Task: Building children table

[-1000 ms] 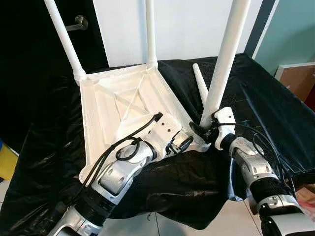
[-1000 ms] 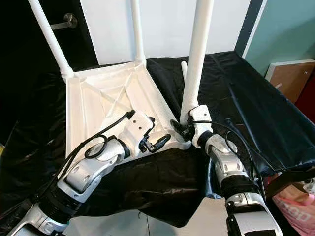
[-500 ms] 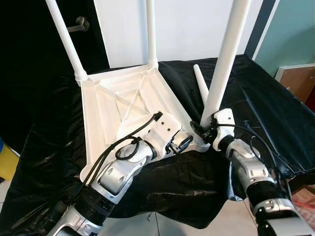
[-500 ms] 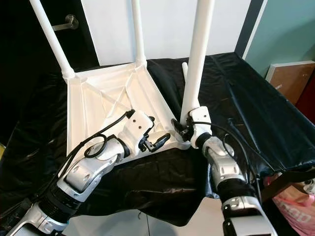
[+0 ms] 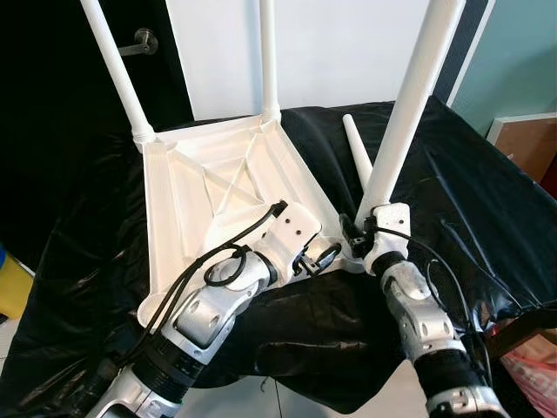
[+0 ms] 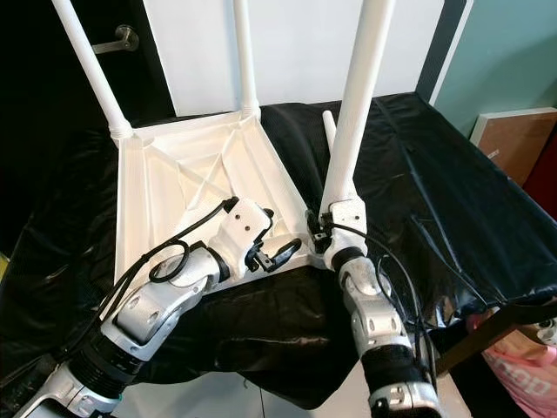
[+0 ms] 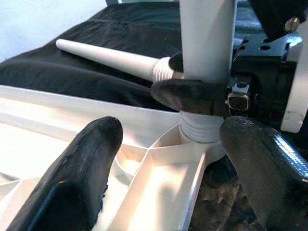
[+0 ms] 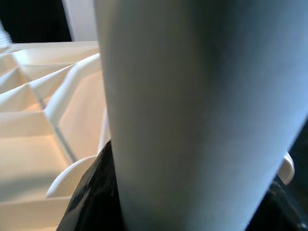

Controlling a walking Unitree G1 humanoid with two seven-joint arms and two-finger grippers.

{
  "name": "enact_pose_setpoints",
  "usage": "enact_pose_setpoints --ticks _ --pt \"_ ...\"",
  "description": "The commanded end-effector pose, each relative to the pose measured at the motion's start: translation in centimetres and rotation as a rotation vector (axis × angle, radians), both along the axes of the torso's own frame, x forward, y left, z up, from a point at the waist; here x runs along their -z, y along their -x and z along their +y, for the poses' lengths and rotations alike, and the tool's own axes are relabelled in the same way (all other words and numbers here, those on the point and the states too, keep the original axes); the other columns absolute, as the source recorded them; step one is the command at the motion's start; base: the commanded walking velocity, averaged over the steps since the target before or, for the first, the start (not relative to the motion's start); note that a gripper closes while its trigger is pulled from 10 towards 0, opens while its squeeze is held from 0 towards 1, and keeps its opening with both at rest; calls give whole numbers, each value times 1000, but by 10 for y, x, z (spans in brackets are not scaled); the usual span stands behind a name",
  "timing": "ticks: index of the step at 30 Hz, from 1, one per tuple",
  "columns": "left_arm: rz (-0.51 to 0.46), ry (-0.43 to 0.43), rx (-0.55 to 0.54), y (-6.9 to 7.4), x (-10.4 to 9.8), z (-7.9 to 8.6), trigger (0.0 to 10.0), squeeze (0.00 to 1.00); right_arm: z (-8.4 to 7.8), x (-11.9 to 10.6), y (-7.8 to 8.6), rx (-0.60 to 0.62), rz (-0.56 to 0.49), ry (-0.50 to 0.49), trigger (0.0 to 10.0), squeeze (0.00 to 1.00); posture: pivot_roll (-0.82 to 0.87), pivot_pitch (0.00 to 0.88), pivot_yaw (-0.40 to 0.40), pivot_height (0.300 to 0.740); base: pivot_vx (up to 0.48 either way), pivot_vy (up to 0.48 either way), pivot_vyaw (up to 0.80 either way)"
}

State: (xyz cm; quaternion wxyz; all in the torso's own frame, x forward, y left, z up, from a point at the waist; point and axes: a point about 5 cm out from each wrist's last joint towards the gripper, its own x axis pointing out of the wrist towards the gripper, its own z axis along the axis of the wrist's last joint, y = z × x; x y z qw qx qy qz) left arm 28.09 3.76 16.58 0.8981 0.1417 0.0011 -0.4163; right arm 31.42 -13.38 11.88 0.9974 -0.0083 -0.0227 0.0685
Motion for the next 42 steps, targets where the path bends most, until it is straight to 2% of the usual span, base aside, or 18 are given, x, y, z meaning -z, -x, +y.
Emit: enact_pose_setpoints --ticks 1,7,18,19,20,29,30,39,42 --pt "25 -21 112 8 2 -5 10000 0 -5 17 7 59 84 -2 10000 0 -117 0 -1 740 0 0 0" --pt "33 -21 118 8 4 -6 10000 0 -10 12 13 153 63 -24 10000 0 -125 0 -4 740 0 0 0" --pt "51 -23 113 14 10 -5 10000 0 -6 10 22 154 71 -21 10000 0 -120 0 -17 740 0 0 0" --pt "51 -25 111 14 10 -4 10000 0 -5 9 23 152 68 -20 10000 200 -119 0 -18 740 0 0 0" --pt "52 -26 109 14 10 -3 10000 0 -4 8 23 145 65 -28 10000 1000 -118 0 -18 740 0 0 0" --pt "54 -28 106 15 10 -3 10000 0 -2 -1 26 116 26 -50 10000 980 -117 0 -23 740 0 0 0" --pt "54 -27 105 15 10 -3 10000 0 -2 -2 26 114 24 -52 10000 0 -118 0 -23 740 0 0 0" --pt "48 -28 103 14 8 -2 10000 0 -1 -6 26 106 19 -52 10000 0 -119 0 -29 740 0 0 0" --pt "38 -31 105 13 4 -3 10000 0 1 -13 26 79 -19 -55 10000 0 -114 1 -31 740 0 0 0"
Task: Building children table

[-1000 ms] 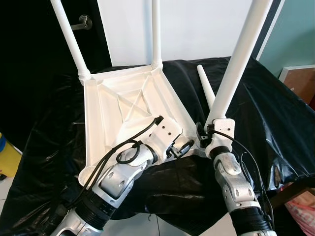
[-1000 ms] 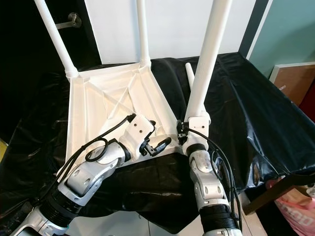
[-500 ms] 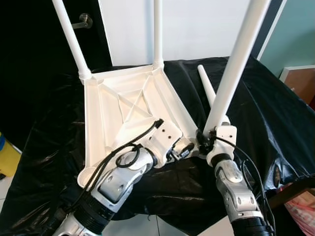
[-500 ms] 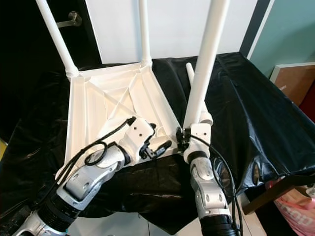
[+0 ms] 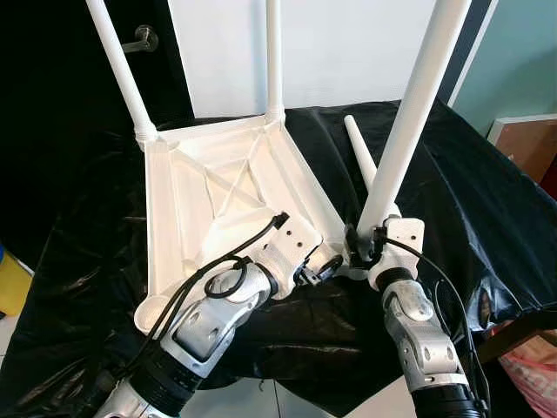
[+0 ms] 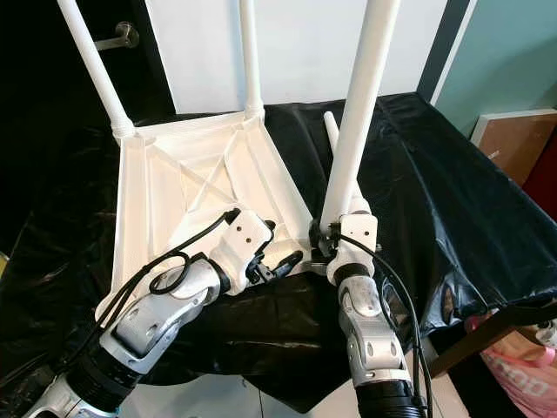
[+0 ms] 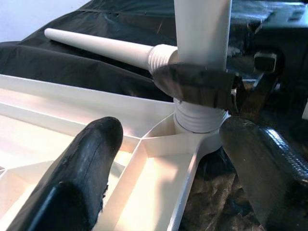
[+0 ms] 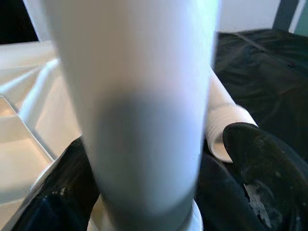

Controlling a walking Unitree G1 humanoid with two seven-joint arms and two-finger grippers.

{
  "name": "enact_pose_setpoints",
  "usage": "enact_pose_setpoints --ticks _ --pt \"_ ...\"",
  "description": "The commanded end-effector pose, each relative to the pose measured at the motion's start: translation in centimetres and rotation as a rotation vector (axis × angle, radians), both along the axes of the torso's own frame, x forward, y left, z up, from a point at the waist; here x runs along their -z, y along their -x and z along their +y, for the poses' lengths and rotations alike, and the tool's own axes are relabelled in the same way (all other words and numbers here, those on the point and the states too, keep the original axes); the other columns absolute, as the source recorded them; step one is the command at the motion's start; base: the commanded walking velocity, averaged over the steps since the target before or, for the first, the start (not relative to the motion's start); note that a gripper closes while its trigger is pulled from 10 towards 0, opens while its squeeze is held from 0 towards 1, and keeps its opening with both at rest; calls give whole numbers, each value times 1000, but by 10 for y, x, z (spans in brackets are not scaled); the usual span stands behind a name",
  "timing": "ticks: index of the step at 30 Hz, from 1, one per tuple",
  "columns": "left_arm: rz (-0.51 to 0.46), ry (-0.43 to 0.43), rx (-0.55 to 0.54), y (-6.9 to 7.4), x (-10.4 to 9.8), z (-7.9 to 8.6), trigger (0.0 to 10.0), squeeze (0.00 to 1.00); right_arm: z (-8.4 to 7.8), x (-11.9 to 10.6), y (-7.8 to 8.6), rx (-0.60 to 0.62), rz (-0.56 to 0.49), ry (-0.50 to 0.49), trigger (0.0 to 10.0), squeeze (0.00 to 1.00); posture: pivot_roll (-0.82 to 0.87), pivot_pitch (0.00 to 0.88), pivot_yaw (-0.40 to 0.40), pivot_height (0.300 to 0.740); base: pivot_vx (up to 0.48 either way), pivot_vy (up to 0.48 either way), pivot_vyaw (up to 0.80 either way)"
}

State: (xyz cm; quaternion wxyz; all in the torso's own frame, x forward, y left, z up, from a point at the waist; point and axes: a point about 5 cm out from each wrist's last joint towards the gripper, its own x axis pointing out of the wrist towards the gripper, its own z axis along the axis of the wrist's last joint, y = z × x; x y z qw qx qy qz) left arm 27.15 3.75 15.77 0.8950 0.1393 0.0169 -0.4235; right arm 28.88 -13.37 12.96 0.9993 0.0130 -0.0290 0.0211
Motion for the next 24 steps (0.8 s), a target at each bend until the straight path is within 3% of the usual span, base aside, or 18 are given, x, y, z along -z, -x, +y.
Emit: enact_pose_setpoints --ticks 1,9,12,24 --pt "4 -20 95 4 -5 -3 10000 0 0 -5 1 -25 -24 -9 10000 0 -113 3 -33 740 0 0 0" --pt "2 -20 100 4 -5 -4 10000 0 -9 -12 -1 -126 -59 13 10000 0 -116 20 -34 740 0 0 0" --pt "0 -17 105 4 -6 -6 10000 0 -17 -15 -5 -218 -62 51 10000 0 -116 30 -32 740 0 0 0" --pt "6 -25 106 6 -5 -4 10000 0 -31 0 -12 -482 27 200 10000 0 -105 26 -19 740 0 0 0"
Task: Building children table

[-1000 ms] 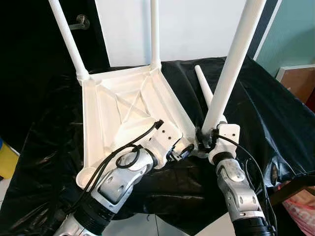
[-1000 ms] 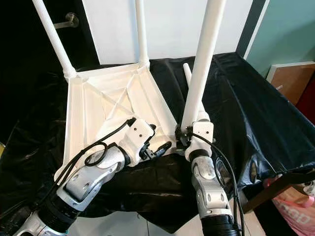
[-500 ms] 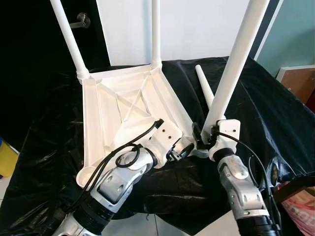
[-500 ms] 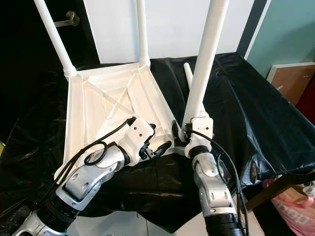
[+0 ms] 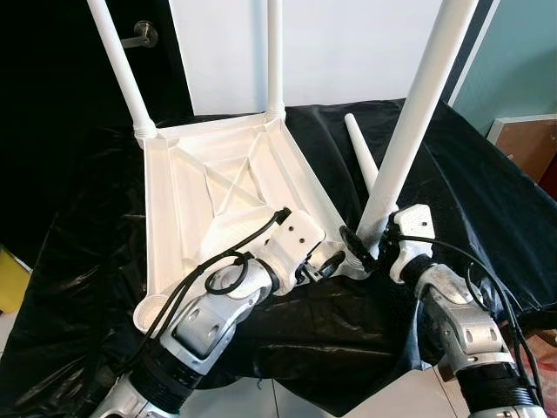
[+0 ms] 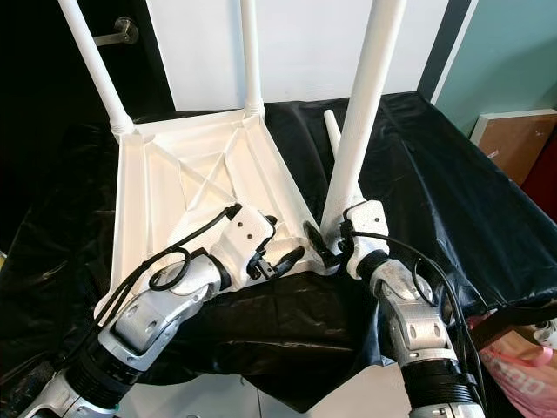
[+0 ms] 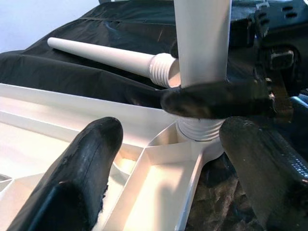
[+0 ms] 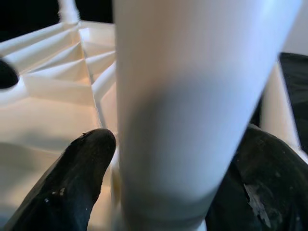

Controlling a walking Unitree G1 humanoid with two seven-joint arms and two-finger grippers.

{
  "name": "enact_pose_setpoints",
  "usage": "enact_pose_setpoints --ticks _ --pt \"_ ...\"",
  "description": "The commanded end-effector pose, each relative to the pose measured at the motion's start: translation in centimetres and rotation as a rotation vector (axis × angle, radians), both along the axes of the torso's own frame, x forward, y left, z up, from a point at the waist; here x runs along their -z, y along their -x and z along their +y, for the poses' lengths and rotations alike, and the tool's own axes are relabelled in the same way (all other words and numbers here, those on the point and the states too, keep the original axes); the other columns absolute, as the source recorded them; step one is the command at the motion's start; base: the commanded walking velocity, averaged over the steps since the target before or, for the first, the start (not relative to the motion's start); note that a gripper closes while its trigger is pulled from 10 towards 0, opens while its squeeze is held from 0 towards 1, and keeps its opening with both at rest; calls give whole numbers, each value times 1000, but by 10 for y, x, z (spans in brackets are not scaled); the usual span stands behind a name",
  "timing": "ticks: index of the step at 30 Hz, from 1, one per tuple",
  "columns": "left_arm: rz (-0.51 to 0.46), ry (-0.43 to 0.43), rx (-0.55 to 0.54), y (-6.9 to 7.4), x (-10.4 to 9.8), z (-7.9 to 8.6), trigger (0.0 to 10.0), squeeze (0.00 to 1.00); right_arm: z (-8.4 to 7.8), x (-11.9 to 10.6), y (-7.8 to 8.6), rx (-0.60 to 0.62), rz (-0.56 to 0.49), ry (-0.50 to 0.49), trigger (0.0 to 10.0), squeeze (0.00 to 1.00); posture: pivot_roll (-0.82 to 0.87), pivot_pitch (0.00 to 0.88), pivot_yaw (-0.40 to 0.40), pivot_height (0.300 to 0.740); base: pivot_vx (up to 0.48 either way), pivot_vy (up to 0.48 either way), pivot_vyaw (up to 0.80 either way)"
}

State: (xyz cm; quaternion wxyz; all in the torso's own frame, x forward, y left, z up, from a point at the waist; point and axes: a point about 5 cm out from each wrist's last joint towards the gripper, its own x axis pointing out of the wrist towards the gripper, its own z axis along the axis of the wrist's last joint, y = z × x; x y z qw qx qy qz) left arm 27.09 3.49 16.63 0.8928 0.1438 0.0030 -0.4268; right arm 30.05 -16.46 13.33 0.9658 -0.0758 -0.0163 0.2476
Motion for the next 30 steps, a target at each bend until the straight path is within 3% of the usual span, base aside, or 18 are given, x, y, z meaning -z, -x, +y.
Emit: enact_pose_setpoints --ticks 1,2,3,4,5,13,14,30 --pt "36 -32 92 5 4 -1 10000 0 -2 7 -1 -47 32 27 10000 0 -105 21 -15 740 0 0 0" --pt "37 -33 90 5 4 -1 10000 0 -3 9 -2 -57 44 37 10000 0 -105 21 -15 740 0 0 0" --pt "41 -33 87 5 5 0 10000 0 -5 13 -4 -71 55 54 4588 0 -106 23 -15 740 0 0 0" --pt "41 -33 87 5 5 0 10000 0 -5 13 -4 -71 55 54 4588 0 -106 23 -15 740 0 0 0" --pt "42 -34 86 4 5 1 10000 0 -7 14 -5 -72 59 55 0 0 -106 24 -14 740 0 0 0" --pt "43 -36 79 3 6 3 10000 0 -8 17 -9 -72 71 57 0 0 -105 23 -9 740 0 0 0" --pt "44 -36 78 3 6 3 10000 0 -8 18 -9 -73 73 54 10000 0 -105 23 -9 740 0 0 0" --pt "44 -46 100 7 6 0 10000 0 -2 12 -2 77 10 -61 10000 0 -112 32 -3 740 0 0 0"
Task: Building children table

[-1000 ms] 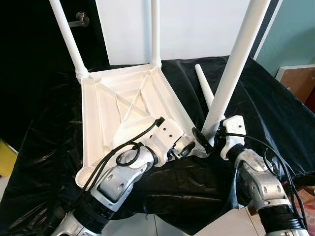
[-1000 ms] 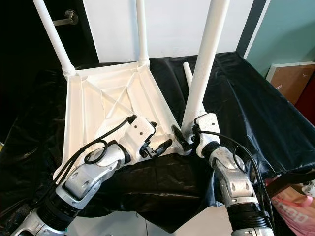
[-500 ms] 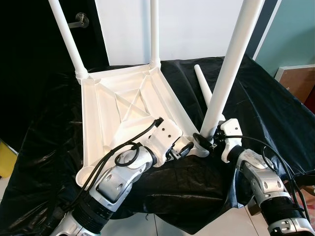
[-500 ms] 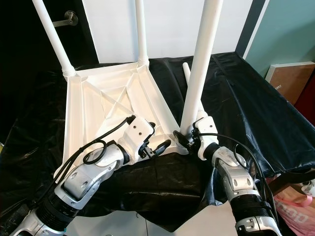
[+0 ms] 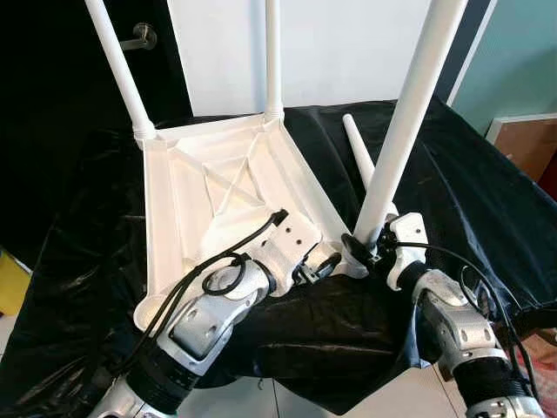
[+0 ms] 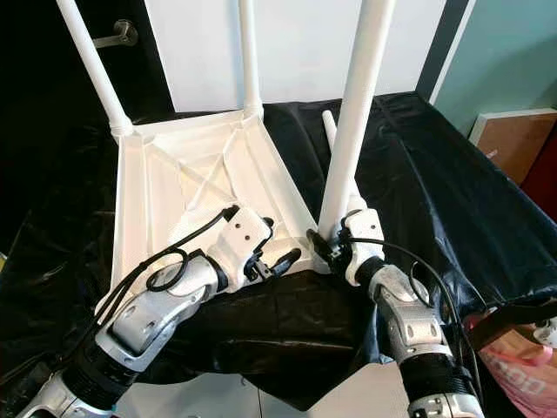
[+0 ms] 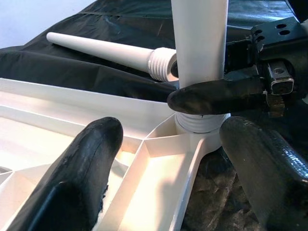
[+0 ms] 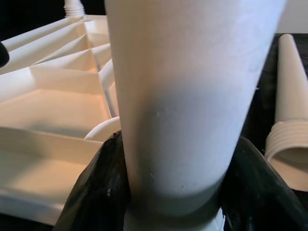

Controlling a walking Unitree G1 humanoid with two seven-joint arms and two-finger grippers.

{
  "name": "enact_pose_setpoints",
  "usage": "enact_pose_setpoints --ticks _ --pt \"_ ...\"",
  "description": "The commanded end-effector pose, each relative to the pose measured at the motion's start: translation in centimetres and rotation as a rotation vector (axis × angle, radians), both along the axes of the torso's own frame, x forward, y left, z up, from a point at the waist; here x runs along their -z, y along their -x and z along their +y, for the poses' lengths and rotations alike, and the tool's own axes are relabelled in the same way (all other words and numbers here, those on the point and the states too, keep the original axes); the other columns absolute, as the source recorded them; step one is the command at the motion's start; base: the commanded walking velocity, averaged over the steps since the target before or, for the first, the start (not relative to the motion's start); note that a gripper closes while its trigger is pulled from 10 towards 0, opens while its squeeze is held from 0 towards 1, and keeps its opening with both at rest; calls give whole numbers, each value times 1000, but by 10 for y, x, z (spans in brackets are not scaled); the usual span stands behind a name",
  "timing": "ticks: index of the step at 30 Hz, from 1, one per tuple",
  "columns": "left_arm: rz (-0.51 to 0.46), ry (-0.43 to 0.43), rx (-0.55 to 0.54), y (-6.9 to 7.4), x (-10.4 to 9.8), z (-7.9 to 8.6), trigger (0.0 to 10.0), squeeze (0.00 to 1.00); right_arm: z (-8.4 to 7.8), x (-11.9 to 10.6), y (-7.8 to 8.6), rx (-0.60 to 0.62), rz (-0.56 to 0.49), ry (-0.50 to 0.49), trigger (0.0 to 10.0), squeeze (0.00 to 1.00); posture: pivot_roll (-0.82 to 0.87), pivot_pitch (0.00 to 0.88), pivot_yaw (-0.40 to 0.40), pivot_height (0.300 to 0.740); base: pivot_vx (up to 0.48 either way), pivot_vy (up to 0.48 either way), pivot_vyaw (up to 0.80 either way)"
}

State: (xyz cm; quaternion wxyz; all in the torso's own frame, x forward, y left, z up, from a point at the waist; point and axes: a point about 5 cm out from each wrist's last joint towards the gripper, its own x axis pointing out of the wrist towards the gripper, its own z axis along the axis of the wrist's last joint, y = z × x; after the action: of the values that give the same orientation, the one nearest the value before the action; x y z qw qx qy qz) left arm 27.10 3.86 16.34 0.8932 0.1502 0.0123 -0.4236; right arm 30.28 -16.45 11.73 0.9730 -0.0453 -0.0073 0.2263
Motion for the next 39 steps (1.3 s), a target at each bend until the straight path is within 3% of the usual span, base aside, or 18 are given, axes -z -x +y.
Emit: enact_pose_setpoints --ticks 1,14,21,29,30,32,33,39 --pt "36 -28 113 9 3 -4 10000 0 -2 -5 1 71 -31 -23 10000 0 -115 37 -4 740 0 0 0" --pt "35 -13 117 10 2 -10 10000 0 14 1 14 431 -12 -84 10000 0 -129 61 -20 740 0 0 0" --pt "33 -14 111 6 2 -8 10000 0 31 4 19 434 1 -104 10000 0 -138 60 -11 740 0 0 0" --pt "22 -17 111 2 0 -7 10000 0 30 -1 19 438 -25 -116 10000 0 -148 60 -3 740 0 0 0" --pt "20 -18 112 2 -1 -7 10000 0 31 -3 19 424 -35 -122 10000 184 -148 59 -3 740 0 0 0" --pt "19 -18 113 2 -1 -7 10000 0 32 -5 19 413 -42 -125 10000 184 -148 59 -3 740 0 0 0" --pt "17 -19 113 1 -1 -8 10000 0 32 -6 18 401 -51 -131 10000 1000 -148 57 -3 740 0 0 0" --pt "-1 -16 108 -4 -5 -8 10000 0 26 -16 14 296 -81 -148 10000 1000 -149 44 -3 740 0 0 0"
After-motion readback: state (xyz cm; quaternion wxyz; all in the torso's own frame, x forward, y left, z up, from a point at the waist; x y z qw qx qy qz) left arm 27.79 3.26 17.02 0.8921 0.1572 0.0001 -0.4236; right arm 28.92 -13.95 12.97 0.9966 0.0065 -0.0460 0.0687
